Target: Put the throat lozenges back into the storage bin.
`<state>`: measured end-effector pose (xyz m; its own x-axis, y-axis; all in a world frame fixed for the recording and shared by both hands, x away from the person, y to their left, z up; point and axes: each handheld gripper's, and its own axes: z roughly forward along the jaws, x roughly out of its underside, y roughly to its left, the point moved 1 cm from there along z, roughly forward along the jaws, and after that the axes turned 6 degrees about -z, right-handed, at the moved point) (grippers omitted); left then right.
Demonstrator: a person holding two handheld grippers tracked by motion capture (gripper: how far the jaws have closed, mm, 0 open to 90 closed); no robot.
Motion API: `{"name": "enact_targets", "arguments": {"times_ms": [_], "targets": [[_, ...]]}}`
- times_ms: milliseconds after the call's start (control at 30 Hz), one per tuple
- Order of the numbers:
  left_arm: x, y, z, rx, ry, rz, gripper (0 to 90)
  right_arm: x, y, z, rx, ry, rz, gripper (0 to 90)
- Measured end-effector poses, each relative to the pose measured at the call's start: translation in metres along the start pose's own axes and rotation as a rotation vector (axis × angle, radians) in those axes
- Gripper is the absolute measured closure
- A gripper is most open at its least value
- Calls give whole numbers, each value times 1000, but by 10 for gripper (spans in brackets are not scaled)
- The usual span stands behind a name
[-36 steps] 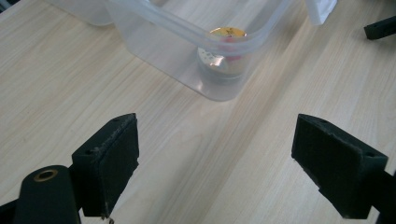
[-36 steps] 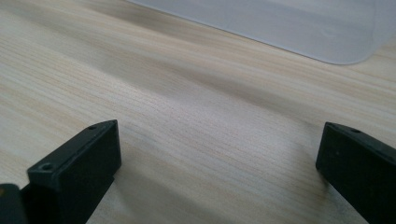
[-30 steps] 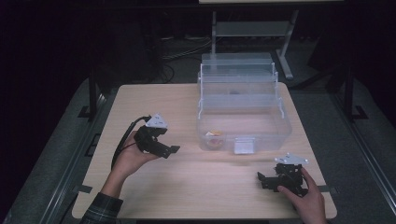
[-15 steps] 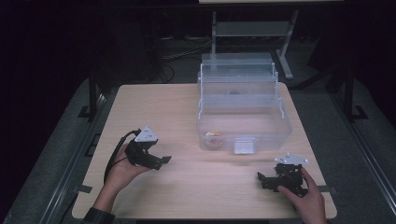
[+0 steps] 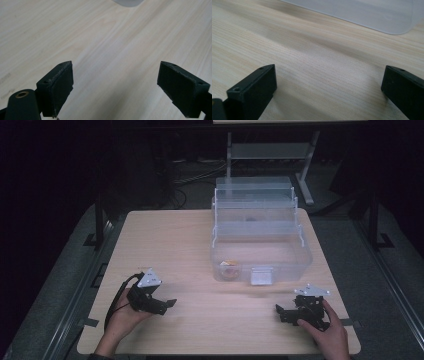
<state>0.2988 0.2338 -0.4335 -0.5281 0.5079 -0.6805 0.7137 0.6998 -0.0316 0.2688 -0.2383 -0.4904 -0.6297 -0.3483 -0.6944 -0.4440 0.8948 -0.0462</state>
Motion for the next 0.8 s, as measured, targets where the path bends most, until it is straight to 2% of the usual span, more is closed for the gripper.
{"name": "enact_targets", "arguments": {"times_ms": [333,500,800], "targets": [[29,0,1,-31,66,-1,120,0,0,0,0,0,1,0],[39,2,1,-40,72,-10,115,0,0,0,0,0,1,0],[55,7,1,-45,62,-51,109,0,0,0,0,0,2,0]]}}
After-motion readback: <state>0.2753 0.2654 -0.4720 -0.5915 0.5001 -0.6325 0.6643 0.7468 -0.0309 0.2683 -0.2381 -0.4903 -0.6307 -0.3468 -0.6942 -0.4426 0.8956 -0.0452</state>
